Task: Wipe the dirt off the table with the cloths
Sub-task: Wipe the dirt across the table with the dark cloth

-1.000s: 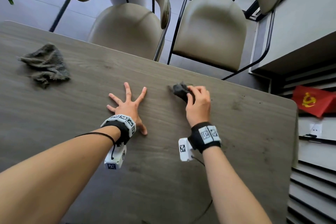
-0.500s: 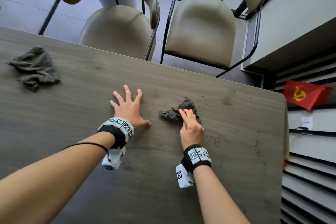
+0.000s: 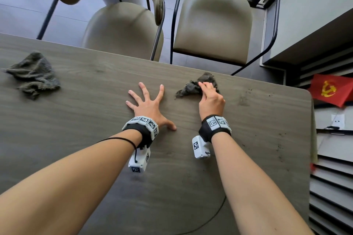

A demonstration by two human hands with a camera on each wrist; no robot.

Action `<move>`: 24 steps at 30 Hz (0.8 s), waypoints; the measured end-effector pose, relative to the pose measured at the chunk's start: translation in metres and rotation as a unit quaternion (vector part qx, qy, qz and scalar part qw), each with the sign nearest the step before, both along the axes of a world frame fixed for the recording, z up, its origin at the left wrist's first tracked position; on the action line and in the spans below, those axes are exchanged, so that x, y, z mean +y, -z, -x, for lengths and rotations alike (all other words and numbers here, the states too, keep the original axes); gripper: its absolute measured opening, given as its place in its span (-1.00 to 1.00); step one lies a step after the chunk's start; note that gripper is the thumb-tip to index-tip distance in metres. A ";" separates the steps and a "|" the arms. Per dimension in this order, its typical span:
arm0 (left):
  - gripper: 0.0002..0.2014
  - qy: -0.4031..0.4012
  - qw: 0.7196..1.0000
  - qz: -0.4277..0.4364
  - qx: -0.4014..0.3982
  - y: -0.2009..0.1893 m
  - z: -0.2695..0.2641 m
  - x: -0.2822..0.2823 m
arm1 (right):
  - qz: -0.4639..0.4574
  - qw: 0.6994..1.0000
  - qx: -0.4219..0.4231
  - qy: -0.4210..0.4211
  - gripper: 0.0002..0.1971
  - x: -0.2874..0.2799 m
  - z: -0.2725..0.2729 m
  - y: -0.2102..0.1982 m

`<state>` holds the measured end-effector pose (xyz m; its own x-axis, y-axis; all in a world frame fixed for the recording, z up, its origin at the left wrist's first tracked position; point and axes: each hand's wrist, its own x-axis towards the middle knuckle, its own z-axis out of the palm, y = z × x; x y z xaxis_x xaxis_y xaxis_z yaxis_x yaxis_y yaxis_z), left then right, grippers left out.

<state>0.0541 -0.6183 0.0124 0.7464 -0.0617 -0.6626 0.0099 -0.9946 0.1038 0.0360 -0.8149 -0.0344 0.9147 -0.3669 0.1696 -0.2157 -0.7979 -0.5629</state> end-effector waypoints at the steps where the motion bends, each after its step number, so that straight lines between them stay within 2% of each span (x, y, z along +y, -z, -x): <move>1: 0.60 -0.002 1.000 0.002 0.002 0.000 0.000 0.000 | -0.002 1.000 -0.003 0.004 -0.63 -0.002 -0.006 0.000; 7: 0.59 -0.005 1.000 0.000 0.010 0.002 -0.001 0.000 | -0.008 1.000 -0.003 0.014 -0.66 -0.006 -0.019 -0.003; 14: 0.59 -0.004 1.000 -0.002 0.009 0.002 0.000 0.001 | -0.053 0.995 0.077 -0.020 -0.63 -0.022 -0.025 -0.021; 20: 0.60 0.001 1.000 -0.002 0.016 0.000 -0.001 0.002 | -0.055 0.998 -0.001 -0.042 -0.63 -0.028 0.022 -0.033; 24: 0.60 0.001 1.000 -0.006 0.018 -0.002 -0.001 0.001 | -0.038 0.998 0.026 -0.038 -0.62 -0.030 0.062 -0.027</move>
<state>0.0552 -0.6168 0.0139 0.7217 -0.0551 -0.6900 0.0123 -0.9956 0.0924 -0.0259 -0.8446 -0.0078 0.9474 -0.3053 0.0960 -0.1857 -0.7685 -0.6123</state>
